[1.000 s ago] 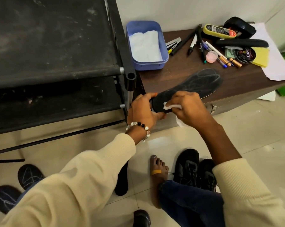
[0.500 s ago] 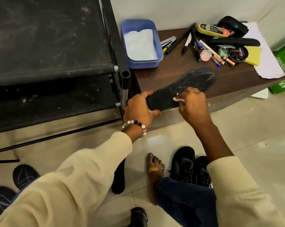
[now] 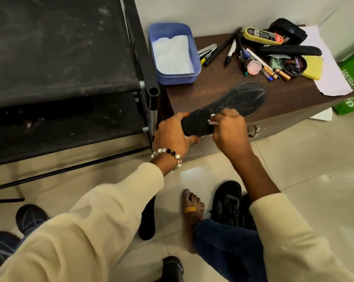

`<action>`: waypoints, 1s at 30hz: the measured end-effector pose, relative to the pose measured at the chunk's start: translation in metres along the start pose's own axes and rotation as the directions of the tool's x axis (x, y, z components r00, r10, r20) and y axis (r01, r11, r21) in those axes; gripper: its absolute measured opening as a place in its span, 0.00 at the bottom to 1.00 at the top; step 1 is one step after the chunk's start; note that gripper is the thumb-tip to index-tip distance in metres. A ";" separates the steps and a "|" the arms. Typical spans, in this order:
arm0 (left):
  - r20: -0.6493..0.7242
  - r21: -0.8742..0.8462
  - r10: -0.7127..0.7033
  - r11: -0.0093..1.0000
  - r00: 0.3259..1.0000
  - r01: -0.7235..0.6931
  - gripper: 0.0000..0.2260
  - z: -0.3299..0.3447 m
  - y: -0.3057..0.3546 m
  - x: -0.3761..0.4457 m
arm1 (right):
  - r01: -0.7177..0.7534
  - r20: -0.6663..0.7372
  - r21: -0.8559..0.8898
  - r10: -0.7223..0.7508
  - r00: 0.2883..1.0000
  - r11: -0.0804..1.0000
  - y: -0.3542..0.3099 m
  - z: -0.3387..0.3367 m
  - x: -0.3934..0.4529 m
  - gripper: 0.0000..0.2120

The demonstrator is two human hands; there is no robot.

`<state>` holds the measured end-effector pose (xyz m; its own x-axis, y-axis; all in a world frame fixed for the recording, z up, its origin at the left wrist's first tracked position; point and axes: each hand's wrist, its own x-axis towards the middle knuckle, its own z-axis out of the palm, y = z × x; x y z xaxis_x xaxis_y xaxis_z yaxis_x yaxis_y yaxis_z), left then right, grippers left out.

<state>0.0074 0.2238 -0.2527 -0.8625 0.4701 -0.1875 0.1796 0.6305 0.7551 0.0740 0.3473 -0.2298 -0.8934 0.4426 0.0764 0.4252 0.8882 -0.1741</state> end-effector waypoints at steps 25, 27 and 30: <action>0.023 0.015 0.006 1.000 1.000 -0.006 0.32 -0.002 -0.001 0.003 | -0.014 -0.049 -0.049 0.012 0.999 0.999 0.013 0.010 0.035 0.14; 0.017 0.014 0.006 1.000 1.000 -0.006 0.31 -0.002 0.001 0.003 | 0.089 -0.001 -0.019 -0.089 0.996 0.996 -0.005 0.011 0.031 0.14; 0.005 0.029 -0.007 1.000 1.000 0.007 0.28 -0.003 0.002 0.003 | 0.248 0.028 0.055 -0.250 0.968 0.967 -0.018 0.017 0.024 0.11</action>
<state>0.0040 0.2248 -0.2498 -0.8614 0.4688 -0.1956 0.1876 0.6514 0.7352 0.0424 0.3402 -0.2412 -0.9751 0.2029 0.0901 0.1814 0.9622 -0.2030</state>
